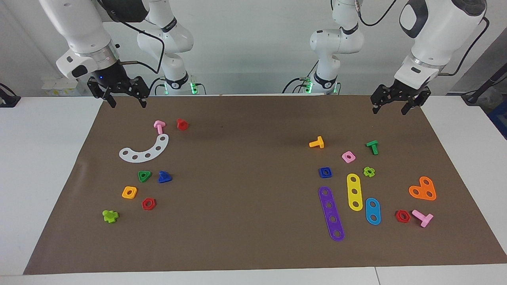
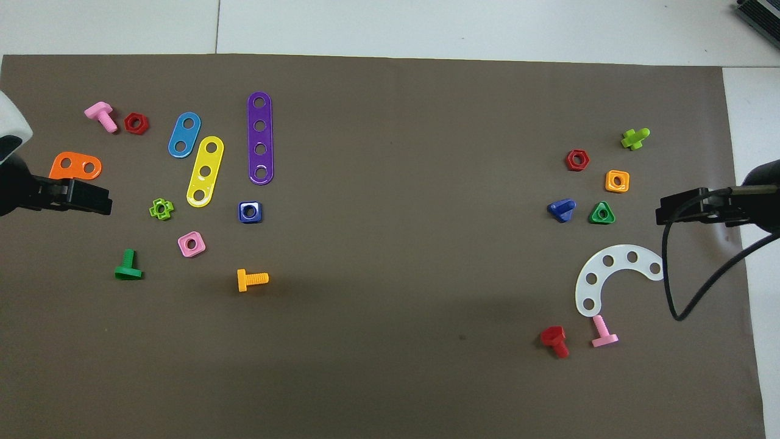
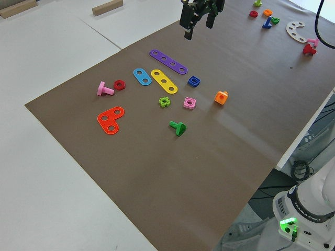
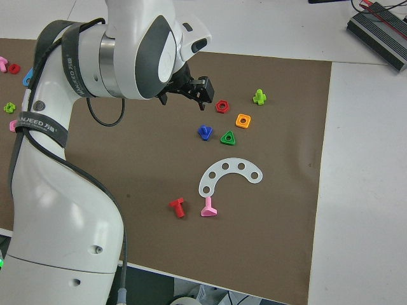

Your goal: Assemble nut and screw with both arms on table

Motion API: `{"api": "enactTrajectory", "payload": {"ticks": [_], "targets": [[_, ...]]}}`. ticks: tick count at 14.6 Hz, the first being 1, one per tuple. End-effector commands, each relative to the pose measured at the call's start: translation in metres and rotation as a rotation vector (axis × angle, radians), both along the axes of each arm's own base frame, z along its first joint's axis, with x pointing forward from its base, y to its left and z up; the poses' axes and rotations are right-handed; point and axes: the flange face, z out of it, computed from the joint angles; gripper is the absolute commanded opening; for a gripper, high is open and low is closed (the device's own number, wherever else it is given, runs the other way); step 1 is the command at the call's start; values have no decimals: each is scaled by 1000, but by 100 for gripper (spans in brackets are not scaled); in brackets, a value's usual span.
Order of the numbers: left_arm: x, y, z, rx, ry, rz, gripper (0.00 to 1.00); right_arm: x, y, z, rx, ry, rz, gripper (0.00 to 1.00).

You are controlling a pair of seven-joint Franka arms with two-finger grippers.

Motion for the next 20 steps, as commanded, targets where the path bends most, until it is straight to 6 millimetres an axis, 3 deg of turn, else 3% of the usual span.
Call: {"api": "enactTrajectory", "payload": {"ticks": [1, 3, 5, 10, 13, 14, 18, 20], "targets": [[-10, -2, -1, -12, -21, 1, 100, -8, -3, 2, 5, 1, 23, 100], [-11, -2, -2, -12, -21, 2, 100, -10, 0, 1, 11, 18, 19, 100], [-9, -10, -16, -12, -22, -5, 100, -12, 1, 1, 11, 10, 20, 100], [9, -70, -95, -4, -3, 52, 100, -4, 3, -23, 24, -37, 77, 100], [23, -89, -147, -19, -50, 123, 97, 11, 7, -102, 22, -83, 166, 100], [23, -89, -162, -29, -78, 127, 97, 19, 22, -127, 22, -66, 209, 100], [34, -94, -222, -40, -115, 156, 92, 50, 28, -204, 17, -56, 315, 100], [39, -110, -243, -48, -141, 178, 92, 56, 28, -238, 13, -59, 348, 100]]}}
